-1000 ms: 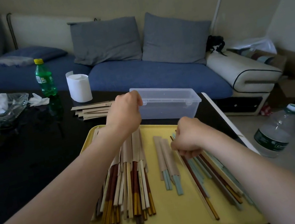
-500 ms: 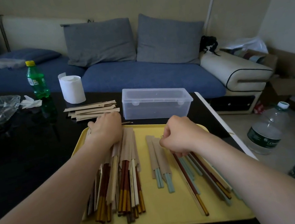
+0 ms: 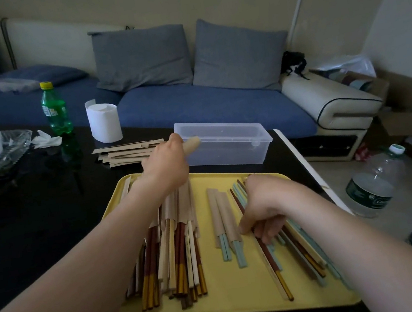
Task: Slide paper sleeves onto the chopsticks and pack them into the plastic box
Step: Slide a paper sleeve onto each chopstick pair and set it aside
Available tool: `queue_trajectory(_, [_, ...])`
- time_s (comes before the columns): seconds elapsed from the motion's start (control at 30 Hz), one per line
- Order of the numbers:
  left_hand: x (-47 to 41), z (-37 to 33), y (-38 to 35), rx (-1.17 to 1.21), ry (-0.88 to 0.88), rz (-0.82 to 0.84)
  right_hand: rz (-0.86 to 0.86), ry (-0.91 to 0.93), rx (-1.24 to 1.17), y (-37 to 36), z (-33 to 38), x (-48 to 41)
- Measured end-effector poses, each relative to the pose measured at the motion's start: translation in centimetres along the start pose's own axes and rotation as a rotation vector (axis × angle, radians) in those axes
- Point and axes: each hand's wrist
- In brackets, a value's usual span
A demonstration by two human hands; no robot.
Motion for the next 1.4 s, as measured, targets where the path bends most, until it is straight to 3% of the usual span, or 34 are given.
queue_trajectory(0.1, [0.0, -0.3, 0.1, 0.132, -0.002, 0.044, 0.012, -0.006, -0.014, -0.5, 0.1, 0.3])
queue_trajectory(0.33, [0.7, -1.4, 0.1, 0.180, -0.113, 0.158, -0.005, 0.017, -0.087, -0.7, -0.4, 1.2])
queue_trajectory(0.57, [1.7, -2.7, 1.4, 0.318, -0.208, 0.236, -0.382, 0.251, -0.256, 0.9, -1.9, 1.4])
queue_trajectory(0.67, [2.0, -3.0, 1.6, 0.388, -0.202, 0.215, -0.374, 0.297, -0.337, 1.3, -2.6, 1.7])
queue_trajectory(0.9, [2.1, -2.9, 0.9, 0.138, -0.273, 0.189, -0.410, 0.292, -0.123, 1.6, -3.8, 1.3])
queue_trajectory(1.17, [2.1, -3.0, 0.8, 0.001, -0.328, 0.219, -0.354, 0.332, -0.076, 2.0, -5.2, 0.0])
queue_trajectory(1.4, [2.4, -3.2, 1.0, -0.195, -0.391, 0.245, -0.494, 0.374, -0.006, 1.9, -5.8, -1.7])
Point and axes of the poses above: each hand's wrist, its own x-axis away from the middle knuckle, its own y-axis out of the back of the hand, z = x × y, and after that the axes turned 11 degrees about -y, right-handed
